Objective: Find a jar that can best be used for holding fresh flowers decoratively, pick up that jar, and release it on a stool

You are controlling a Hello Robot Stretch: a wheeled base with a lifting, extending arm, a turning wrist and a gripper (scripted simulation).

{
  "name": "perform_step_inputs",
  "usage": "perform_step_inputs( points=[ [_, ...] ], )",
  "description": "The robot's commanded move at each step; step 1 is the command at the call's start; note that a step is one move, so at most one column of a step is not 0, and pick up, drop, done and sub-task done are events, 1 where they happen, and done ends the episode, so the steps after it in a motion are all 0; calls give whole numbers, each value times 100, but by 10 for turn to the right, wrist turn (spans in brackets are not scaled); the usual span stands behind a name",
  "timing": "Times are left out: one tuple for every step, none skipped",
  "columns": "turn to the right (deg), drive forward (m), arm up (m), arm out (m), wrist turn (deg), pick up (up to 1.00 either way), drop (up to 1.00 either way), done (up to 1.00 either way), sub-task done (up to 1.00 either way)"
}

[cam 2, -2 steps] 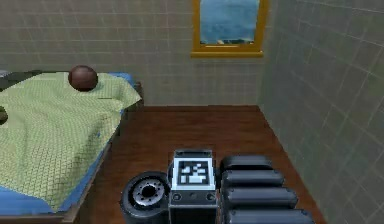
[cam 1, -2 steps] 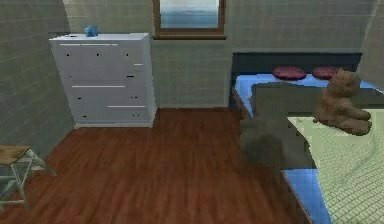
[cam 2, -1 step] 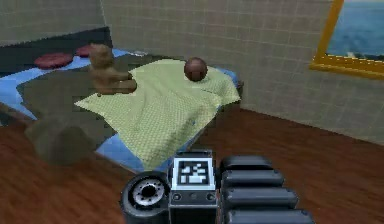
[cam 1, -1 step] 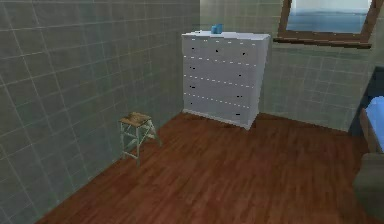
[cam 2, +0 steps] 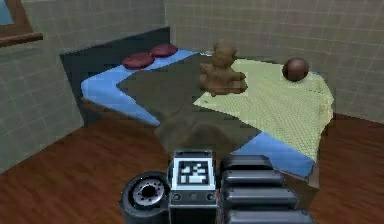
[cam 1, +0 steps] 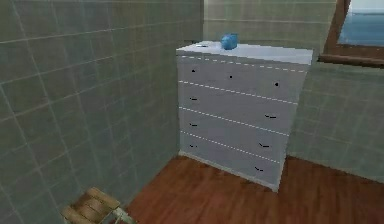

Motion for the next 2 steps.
perform_step_inputs(
  points=[
    [-30,0,0,0,0,0,0,0,0],
    [0,75,0,0,0,0,0,0,0]
  ],
)
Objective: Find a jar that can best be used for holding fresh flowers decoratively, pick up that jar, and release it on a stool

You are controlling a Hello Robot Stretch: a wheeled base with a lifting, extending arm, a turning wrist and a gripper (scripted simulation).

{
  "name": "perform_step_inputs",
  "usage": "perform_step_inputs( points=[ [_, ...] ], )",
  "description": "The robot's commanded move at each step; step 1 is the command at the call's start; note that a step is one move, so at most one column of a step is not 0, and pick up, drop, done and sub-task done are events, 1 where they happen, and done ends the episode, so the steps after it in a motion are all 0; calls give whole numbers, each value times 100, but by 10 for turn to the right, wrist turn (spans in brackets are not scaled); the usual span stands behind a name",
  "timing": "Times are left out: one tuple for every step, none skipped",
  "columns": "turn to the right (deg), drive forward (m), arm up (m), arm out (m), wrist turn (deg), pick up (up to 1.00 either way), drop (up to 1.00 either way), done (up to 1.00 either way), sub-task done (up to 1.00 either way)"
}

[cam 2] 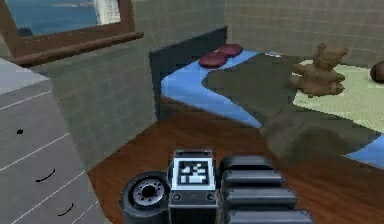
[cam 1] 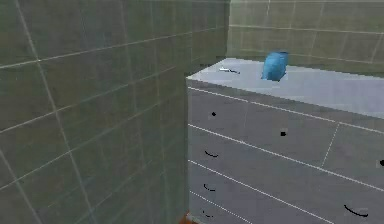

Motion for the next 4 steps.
perform_step_inputs(
  points=[
    [450,0,0,0,0,0,0,0,0],
    [450,0,0,0,0,0,0,0,0],
    [450,0,0,0,0,0,0,0,0],
    [180,0,0,0,0,0,0,0,0]
  ],
)
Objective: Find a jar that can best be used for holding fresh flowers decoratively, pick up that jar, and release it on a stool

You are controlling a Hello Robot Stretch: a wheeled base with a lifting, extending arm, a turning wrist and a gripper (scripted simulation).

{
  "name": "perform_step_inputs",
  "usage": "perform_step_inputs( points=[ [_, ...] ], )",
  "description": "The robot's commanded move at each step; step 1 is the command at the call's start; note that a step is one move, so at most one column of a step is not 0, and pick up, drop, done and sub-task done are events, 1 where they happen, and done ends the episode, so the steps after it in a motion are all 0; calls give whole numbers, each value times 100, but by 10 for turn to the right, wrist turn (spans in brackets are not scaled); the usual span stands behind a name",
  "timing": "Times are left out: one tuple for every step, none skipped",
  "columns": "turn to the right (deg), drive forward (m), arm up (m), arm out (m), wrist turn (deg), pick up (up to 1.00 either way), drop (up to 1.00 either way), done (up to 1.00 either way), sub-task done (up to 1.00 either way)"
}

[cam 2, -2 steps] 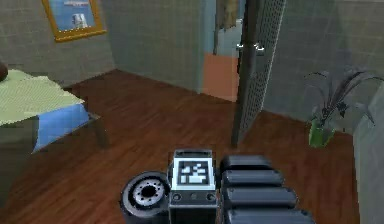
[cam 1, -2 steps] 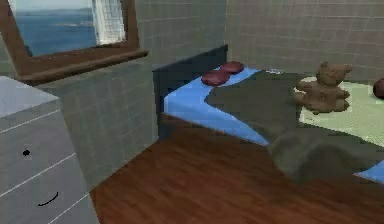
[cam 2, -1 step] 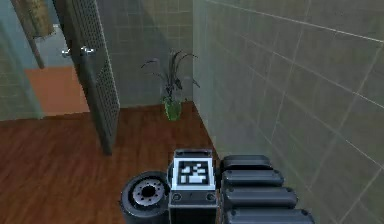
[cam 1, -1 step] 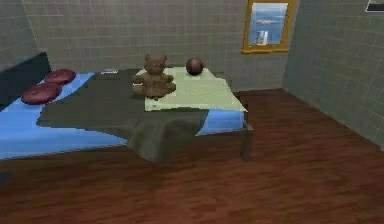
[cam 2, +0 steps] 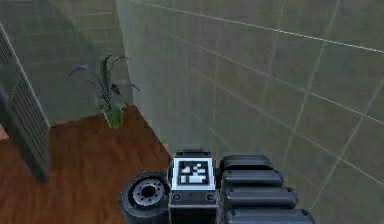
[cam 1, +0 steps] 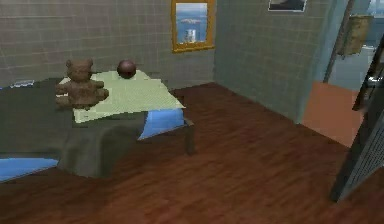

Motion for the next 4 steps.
perform_step_inputs(
  points=[
    [-450,0,0,0,0,0,0,0,0],
    [-450,0,0,0,0,0,0,0,0],
    [-450,0,0,0,0,0,0,0,0],
    [-360,0,0,0,0,0,0,0,0]
  ],
)
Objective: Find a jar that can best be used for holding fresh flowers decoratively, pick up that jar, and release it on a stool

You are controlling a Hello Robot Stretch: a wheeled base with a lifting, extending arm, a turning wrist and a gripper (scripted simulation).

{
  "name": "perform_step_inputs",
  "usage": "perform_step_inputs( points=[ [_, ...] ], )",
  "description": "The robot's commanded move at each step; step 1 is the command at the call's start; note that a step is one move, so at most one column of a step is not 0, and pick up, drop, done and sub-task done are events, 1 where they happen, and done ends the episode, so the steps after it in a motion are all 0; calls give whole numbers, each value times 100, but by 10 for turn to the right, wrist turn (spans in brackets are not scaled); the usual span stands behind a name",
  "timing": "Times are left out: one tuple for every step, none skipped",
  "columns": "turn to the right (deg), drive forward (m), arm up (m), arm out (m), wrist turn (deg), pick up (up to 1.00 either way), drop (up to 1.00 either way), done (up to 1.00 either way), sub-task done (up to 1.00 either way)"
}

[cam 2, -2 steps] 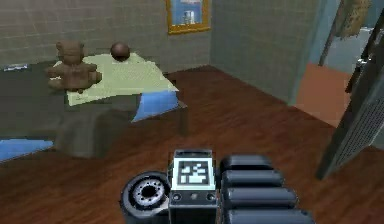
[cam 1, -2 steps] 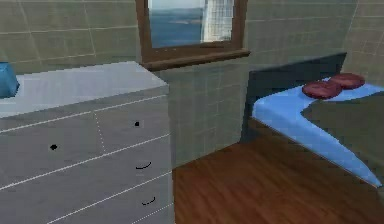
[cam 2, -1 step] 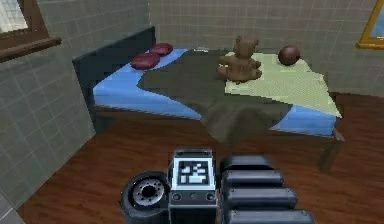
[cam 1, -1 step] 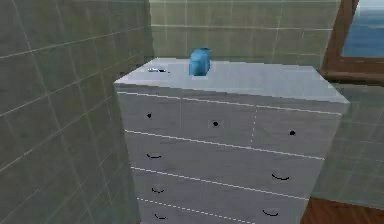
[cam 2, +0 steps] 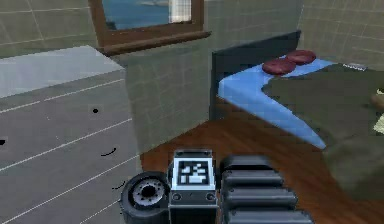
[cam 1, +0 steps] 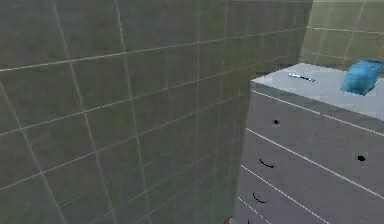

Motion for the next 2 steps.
perform_step_inputs(
  points=[
    [-450,0,0,0,0,0,0,0,0],
    [-450,0,0,0,0,0,0,0,0]
  ],
)
